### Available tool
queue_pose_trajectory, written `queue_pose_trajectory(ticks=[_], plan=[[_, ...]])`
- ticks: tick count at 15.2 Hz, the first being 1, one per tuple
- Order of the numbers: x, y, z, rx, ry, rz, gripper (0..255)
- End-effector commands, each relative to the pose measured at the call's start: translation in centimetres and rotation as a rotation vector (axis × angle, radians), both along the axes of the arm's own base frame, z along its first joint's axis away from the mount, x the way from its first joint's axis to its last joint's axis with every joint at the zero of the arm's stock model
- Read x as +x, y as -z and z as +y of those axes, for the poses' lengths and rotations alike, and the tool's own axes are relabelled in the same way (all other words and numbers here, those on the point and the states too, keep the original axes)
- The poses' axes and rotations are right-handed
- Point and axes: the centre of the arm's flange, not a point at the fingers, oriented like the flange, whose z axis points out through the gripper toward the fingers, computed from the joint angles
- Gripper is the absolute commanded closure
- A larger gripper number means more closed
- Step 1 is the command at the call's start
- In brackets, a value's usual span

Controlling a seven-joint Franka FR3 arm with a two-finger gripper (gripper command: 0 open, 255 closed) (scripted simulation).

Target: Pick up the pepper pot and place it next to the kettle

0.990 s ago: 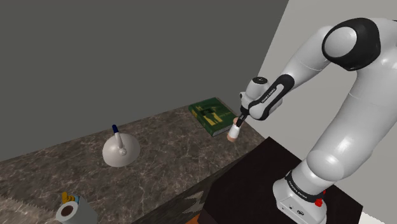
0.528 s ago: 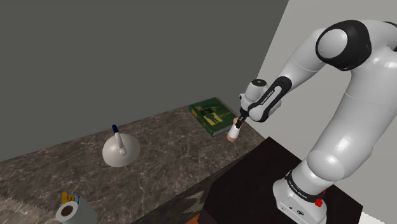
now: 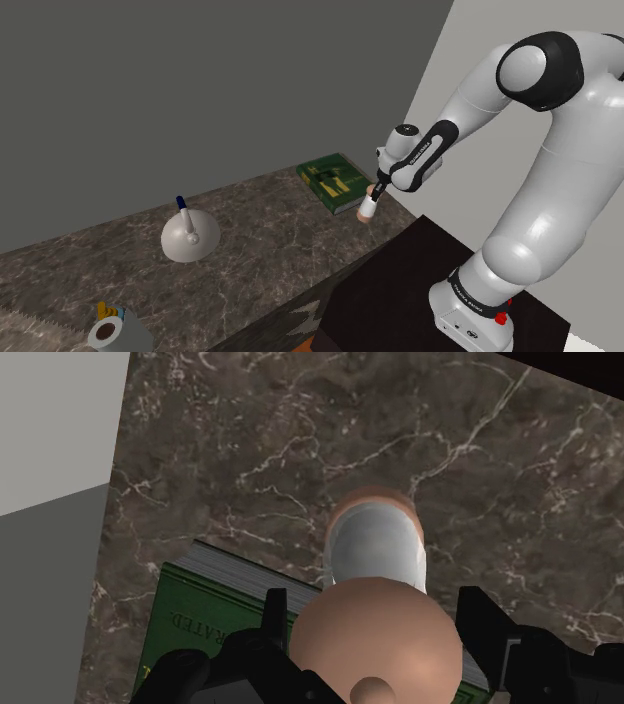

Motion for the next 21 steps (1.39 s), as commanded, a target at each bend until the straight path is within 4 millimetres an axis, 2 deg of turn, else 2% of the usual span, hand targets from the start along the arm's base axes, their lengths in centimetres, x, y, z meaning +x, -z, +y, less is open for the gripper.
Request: queue_pose_trajectory(ticks=[1,4,21], plan=[[0.0,0.0,0.0,0.0,0.0,0.001,255],[0.0,0.0,0.0,0.0,0.0,0.001,255],[0.0,-9.0,0.0,0.0,0.0,0.001,255]])
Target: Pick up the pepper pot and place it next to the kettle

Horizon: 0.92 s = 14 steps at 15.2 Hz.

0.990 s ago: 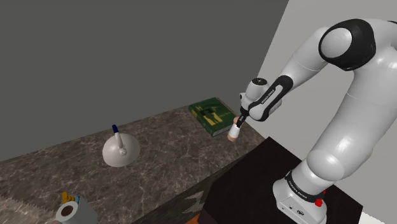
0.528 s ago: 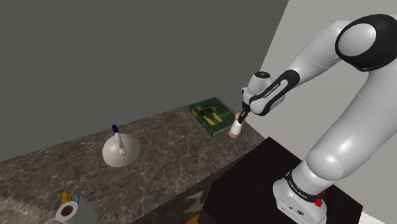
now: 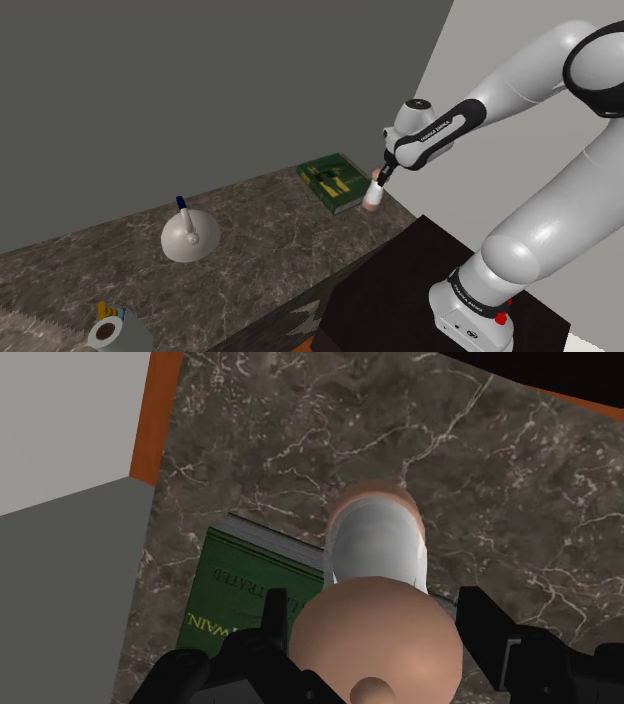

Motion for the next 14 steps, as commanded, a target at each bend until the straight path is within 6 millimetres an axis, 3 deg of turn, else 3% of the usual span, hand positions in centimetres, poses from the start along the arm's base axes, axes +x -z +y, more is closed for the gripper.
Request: queue_pose_trajectory(ticks=[1,14], plan=[[-0.1,-1.0,0.0,0.0,0.0,0.0,255],[-0.1,-7.9,0.0,0.0,0.0,0.0,255]])
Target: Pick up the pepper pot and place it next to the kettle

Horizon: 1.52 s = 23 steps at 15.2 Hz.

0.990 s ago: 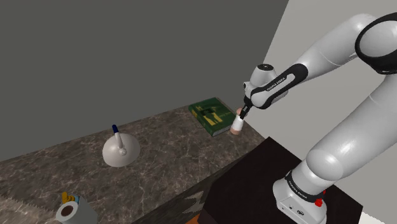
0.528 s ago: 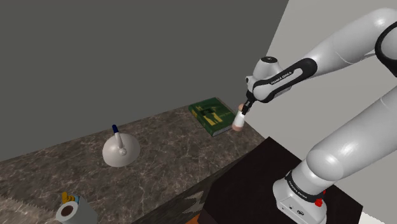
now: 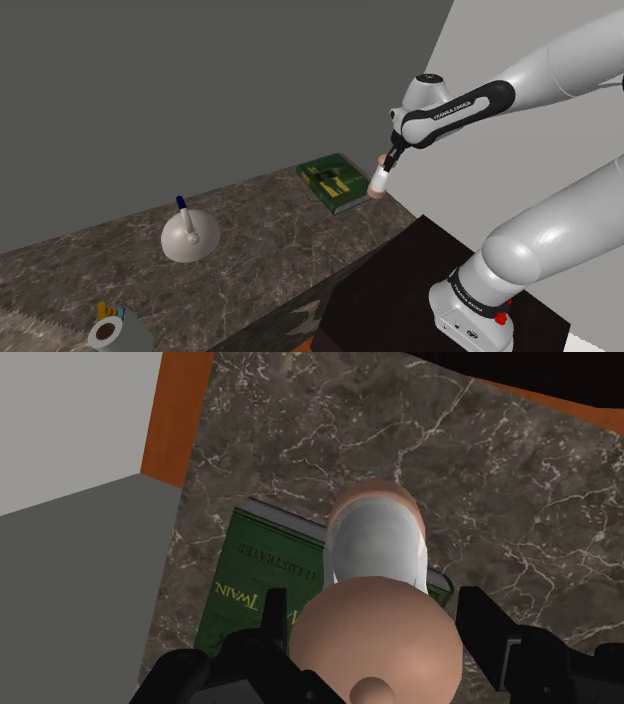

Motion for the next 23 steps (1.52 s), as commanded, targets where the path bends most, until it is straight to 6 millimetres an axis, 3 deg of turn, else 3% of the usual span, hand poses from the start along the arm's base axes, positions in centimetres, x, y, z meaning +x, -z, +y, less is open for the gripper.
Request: queue_pose_trajectory(ticks=[1,19,23], plan=[[-0.1,-1.0,0.0,0.0,0.0,0.0,255],[-0.1,-10.3,0.0,0.0,0.0,0.0,255],[2.9,-10.3,4.4,0.0,0.0,0.0,255]])
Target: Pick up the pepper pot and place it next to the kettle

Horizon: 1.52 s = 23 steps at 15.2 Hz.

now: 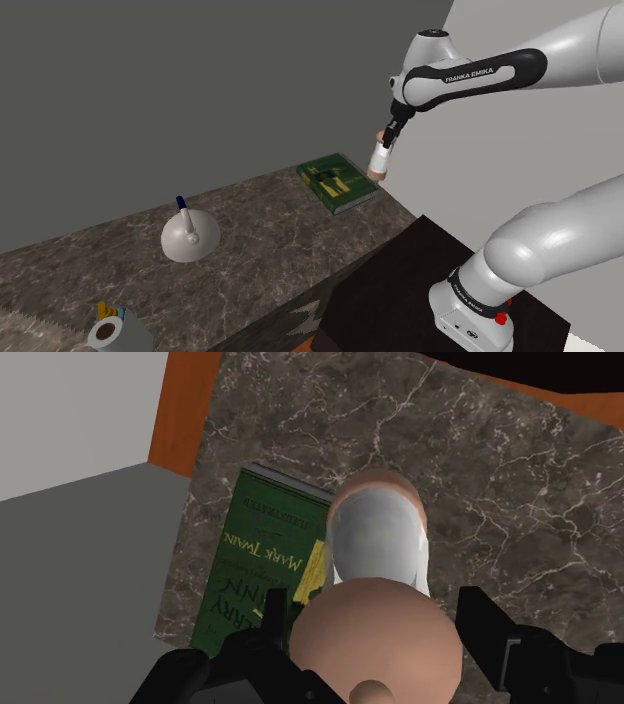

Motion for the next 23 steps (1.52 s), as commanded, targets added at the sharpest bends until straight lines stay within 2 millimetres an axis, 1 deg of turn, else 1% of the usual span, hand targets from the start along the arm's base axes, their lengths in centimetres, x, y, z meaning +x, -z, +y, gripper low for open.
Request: queue_pose_trajectory(ticks=[1,23], plan=[[1.4,-0.1,2.3,0.0,0.001,0.0,255],[17.7,-0.2,26.4,0.0,0.001,0.0,255]])
